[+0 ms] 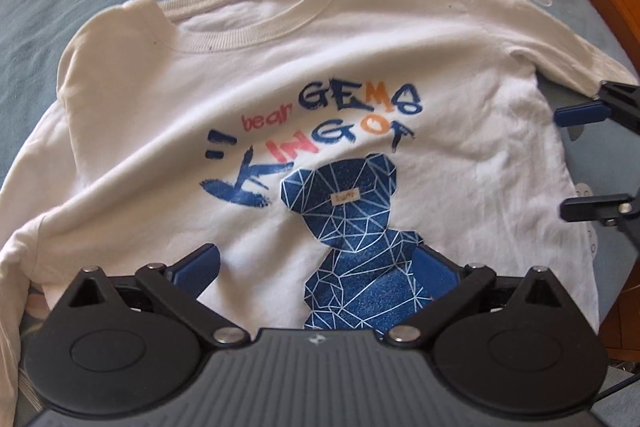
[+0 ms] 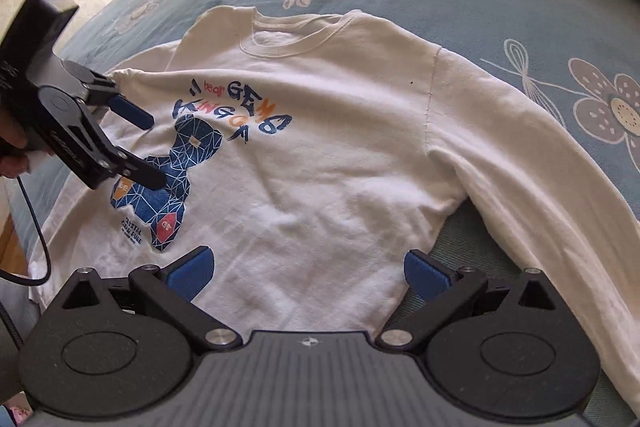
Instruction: Fold clothes
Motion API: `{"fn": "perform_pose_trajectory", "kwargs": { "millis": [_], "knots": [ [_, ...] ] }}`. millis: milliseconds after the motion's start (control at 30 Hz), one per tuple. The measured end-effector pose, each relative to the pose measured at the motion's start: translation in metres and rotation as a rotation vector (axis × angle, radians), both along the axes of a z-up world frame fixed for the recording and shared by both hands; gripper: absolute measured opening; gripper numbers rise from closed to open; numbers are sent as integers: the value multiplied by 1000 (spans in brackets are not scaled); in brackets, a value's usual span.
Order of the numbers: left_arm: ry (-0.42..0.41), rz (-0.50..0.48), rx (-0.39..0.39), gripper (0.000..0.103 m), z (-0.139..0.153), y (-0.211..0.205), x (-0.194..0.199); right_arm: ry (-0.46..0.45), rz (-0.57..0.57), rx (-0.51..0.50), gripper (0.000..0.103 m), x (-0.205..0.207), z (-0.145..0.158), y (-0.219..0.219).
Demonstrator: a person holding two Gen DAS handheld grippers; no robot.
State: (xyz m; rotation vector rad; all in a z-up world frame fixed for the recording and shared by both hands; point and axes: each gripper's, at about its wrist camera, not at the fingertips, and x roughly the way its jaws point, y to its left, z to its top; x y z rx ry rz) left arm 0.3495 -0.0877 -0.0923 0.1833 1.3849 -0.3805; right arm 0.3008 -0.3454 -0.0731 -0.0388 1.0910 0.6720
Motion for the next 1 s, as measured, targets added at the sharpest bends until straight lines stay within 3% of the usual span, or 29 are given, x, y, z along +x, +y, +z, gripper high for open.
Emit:
{"fn": "perform_pose_trajectory", "kwargs": {
  "millis": [133,367,433,533,633,833,900,1000],
  "knots": [
    [-34,47,53,103,-6,-6,-2,-10,14,58,103,14,4,-25],
    [-38,82,28,103,-6,0,0,-48,-92,243,103,78,27,-53],
    [-47,91,15,101,-2,1,0,-61,-94,245,103,101,28,-50],
    [-97,102,-68,101,14,3,0,-81,-97,248,103,136,28,-46],
    [-157,105,-163,101,28,8,9,-32,-82,239,103,167,19,-32],
    [-249,63,-327,101,42,13,59,42,-14,265,103,184,11,6],
    [-265,28,-342,101,38,14,75,34,8,234,103,191,9,18],
    [-224,15,-377,101,26,19,92,62,8,236,103,207,5,22]
  ]
}}
